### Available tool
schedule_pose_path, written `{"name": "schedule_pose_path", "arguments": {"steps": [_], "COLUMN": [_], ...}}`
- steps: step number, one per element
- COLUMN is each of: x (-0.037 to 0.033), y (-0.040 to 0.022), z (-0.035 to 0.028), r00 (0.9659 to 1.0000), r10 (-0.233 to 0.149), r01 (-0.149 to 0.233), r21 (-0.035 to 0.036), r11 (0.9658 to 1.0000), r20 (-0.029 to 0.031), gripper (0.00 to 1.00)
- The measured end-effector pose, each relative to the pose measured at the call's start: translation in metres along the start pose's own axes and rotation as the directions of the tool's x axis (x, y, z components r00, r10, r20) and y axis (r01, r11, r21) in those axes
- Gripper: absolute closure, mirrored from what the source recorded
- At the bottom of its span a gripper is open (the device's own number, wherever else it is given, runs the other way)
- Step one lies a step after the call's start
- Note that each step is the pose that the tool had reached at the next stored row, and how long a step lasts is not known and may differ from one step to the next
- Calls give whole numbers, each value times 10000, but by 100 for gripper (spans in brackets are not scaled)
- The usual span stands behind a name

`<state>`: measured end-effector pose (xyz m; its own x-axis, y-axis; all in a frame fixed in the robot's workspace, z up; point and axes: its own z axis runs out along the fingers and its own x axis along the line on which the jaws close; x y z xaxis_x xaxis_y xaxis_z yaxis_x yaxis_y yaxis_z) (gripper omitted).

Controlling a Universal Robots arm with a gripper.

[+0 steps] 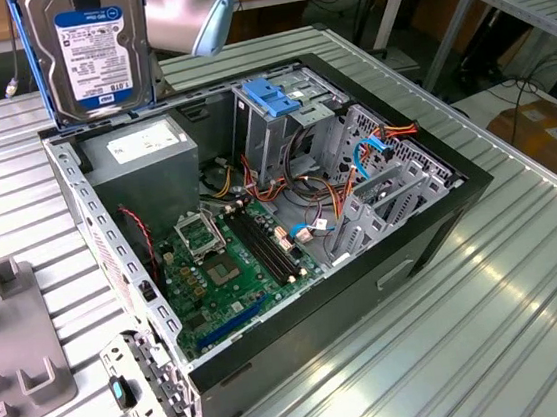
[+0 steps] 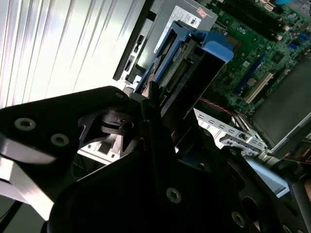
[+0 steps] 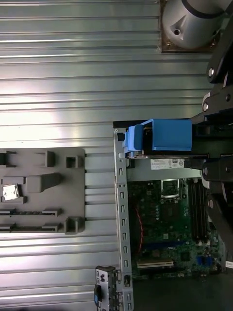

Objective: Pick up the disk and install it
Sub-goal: 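Pick up the disk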

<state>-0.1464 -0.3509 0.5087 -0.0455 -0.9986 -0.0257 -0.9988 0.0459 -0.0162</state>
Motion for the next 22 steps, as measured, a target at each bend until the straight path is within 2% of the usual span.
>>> {"name": "schedule_pose_path", "arguments": {"steps": [2, 9, 13, 16, 22], "x": [-1, -2, -5, -11, -21], "y": [-34, -44, -104, -220, -402], "z": [0, 0, 2, 4, 7], "r00": [10000, 10000, 10000, 10000, 10000], "r10": [0, -2, 1, 0, 1], "r01": [0, 2, -1, 0, -1], "r21": [-1, -1, 0, 0, 0], "r11": [10000, 10000, 10000, 10000, 10000], "r20": [-1, 0, 0, 1, 0], "gripper": [65, 65, 65, 65, 65]}}
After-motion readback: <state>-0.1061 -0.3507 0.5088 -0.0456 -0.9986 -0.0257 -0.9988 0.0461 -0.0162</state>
